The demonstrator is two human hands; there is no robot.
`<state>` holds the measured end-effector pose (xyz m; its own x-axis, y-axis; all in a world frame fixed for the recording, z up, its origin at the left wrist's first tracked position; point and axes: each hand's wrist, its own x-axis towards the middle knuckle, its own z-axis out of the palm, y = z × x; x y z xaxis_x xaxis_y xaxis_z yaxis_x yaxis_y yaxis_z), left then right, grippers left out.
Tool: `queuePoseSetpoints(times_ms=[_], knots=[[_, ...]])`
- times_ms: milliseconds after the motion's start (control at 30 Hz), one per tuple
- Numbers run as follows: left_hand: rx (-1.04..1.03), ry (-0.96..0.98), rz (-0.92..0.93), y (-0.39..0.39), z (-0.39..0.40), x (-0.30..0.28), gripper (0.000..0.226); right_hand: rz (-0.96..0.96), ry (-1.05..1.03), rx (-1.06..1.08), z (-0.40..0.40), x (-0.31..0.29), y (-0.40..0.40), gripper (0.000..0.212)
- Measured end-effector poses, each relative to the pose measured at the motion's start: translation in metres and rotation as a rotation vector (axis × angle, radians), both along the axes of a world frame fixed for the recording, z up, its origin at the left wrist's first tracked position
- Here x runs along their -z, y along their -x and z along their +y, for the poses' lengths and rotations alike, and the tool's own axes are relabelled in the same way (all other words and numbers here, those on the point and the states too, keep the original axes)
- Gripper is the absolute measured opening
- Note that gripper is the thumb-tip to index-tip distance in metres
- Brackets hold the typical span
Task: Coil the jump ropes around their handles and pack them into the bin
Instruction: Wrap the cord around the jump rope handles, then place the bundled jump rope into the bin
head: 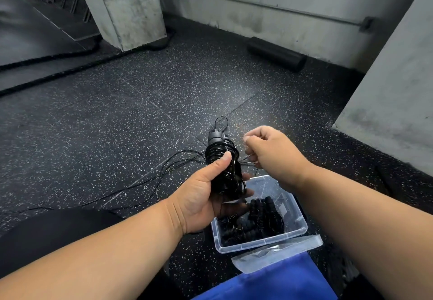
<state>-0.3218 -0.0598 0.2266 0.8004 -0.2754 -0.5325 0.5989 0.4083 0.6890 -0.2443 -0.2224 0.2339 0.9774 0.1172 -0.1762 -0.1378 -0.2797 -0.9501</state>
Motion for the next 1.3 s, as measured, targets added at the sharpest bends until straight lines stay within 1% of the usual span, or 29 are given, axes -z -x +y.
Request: queuePoseSetpoints(times_ms=[67, 133, 233, 300, 367, 400, 467, 500, 567, 600, 633, 733, 767, 833, 900, 1000, 1033, 1100, 1133, 1200, 1233, 1267, 1300], knots=[[-0.022, -0.032, -0.016, -0.003, 0.0, 0.003, 0.071, 0.106, 0.022, -0.04, 0.0, 0.007, -0.002, 0.029], [-0.022, -0.058, -0.028, -0.005, 0.001, 0.004, 0.068, 0.209, 0.006, -0.094, 0.0, 0.014, -0.003, 0.043], [0.02, -0.057, -0.03, -0.008, 0.001, 0.005, 0.059, 0.309, -0.041, -0.213, -0.001, 0.021, -0.006, 0.05], [0.032, -0.056, -0.023, -0.01, 0.001, 0.006, 0.057, 0.332, -0.102, -0.26, 0.0, 0.028, -0.011, 0.058], [0.02, -0.061, -0.018, -0.014, 0.0, 0.009, 0.06, 0.341, -0.203, -0.269, 0.002, 0.032, -0.015, 0.066], [0.008, -0.066, -0.027, -0.016, 0.0, 0.011, 0.064, 0.328, -0.239, -0.267, 0.003, 0.034, -0.018, 0.067], [-0.005, -0.125, -0.056, -0.023, 0.001, 0.015, 0.071, 0.28, -0.252, -0.24, 0.004, 0.038, -0.023, 0.06], [-0.011, -0.184, -0.056, -0.026, 0.002, 0.016, 0.068, 0.262, -0.255, -0.211, 0.005, 0.043, -0.027, 0.052], [-0.046, -0.313, 0.0, -0.033, 0.005, 0.015, 0.047, 0.253, -0.264, -0.154, 0.005, 0.052, -0.034, 0.045], [-0.07, -0.355, 0.045, -0.036, 0.007, 0.015, 0.036, 0.264, -0.262, -0.131, 0.004, 0.059, -0.037, 0.047], [-0.094, -0.382, 0.083, -0.039, 0.009, 0.016, 0.029, 0.296, -0.253, -0.097, 0.002, 0.068, -0.042, 0.05], [-0.132, -0.475, 0.093, -0.046, 0.015, 0.024, 0.027, 0.422, -0.216, 0.015, -0.004, 0.099, -0.052, 0.045], [-0.131, -0.51, 0.076, -0.048, 0.017, 0.025, 0.024, 0.445, -0.177, 0.04, -0.007, 0.112, -0.053, 0.046], [-0.096, -0.572, 0.037, -0.051, 0.02, 0.027, 0.02, 0.462, -0.088, 0.084, -0.013, 0.145, -0.052, 0.054], [-0.025, -0.633, -0.002, -0.054, 0.023, 0.029, 0.023, 0.456, 0.063, 0.102, -0.018, 0.178, -0.048, 0.055], [0.086, -0.7, -0.047, -0.057, 0.024, 0.029, 0.029, 0.504, 0.283, 0.072, -0.024, 0.225, -0.046, 0.051], [0.107, -0.717, -0.048, -0.058, 0.023, 0.027, 0.026, 0.526, 0.346, 0.042, -0.025, 0.238, -0.046, 0.052], [0.13, -0.752, -0.048, -0.06, 0.024, 0.027, 0.021, 0.585, 0.409, 0.0, -0.018, 0.257, -0.049, 0.055], [0.139, -0.77, -0.042, -0.062, 0.026, 0.029, 0.02, 0.627, 0.37, 0.018, -0.01, 0.262, -0.049, 0.05], [0.158, -0.79, -0.029, -0.065, 0.028, 0.032, 0.02, 0.743, 0.238, 0.095, 0.002, 0.273, -0.048, 0.031], [0.167, -0.794, -0.022, -0.067, 0.029, 0.033, 0.021, 0.803, 0.167, 0.132, 0.005, 0.279, -0.045, 0.026], [0.175, -0.8, -0.013, -0.069, 0.031, 0.035, 0.022, 0.861, 0.124, 0.146, 0.007, 0.288, -0.044, 0.026], [0.186, -0.808, -0.005, -0.071, 0.033, 0.037, 0.022, 0.897, 0.098, 0.154, 0.008, 0.297, -0.043, 0.029]])
